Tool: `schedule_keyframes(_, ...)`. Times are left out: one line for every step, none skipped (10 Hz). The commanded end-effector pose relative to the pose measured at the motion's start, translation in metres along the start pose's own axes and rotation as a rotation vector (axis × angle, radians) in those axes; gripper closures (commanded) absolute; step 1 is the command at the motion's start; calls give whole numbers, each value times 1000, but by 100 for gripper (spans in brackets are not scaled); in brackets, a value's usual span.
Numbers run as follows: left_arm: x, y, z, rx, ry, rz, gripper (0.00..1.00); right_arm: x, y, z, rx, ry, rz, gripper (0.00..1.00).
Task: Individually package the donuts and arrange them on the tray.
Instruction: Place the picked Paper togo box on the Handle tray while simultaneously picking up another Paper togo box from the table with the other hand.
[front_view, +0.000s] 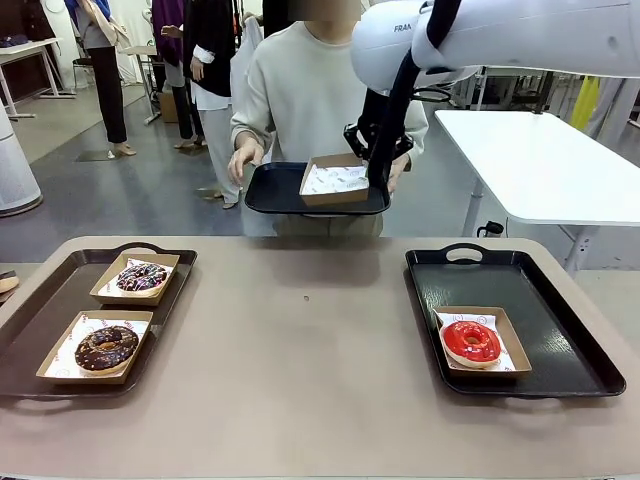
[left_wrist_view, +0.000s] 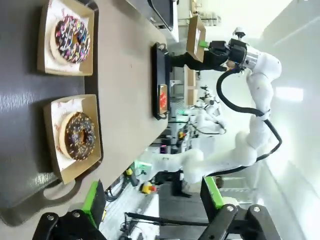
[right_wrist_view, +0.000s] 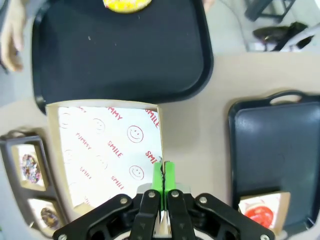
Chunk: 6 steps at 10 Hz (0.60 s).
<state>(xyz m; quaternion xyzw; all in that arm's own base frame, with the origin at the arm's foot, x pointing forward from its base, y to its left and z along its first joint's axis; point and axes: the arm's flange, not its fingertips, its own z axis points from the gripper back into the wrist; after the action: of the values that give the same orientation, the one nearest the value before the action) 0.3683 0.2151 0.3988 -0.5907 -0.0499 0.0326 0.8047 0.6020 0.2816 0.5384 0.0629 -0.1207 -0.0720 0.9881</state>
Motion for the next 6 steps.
schedule_keyframes(-1,13,10,-62,-52,28,0,26,14,-7,-27,15,-43,100)
schedule_keyframes(-7,17,14,-47,-71,52,0,34,13,-15,-34,34,-60,100)
schedule_keyframes(-8,16,13,-41,-77,54,0,37,12,-20,-43,54,-41,100)
schedule_keyframes(-6,23,10,-33,-34,57,0,38,11,-23,-51,81,-12,100)
schedule_keyframes(-6,23,10,-33,-34,57,0,38,9,-24,-54,92,-2,100)
schedule_keyframes(-6,23,10,-33,-34,57,0,38,8,-27,-57,122,26,100)
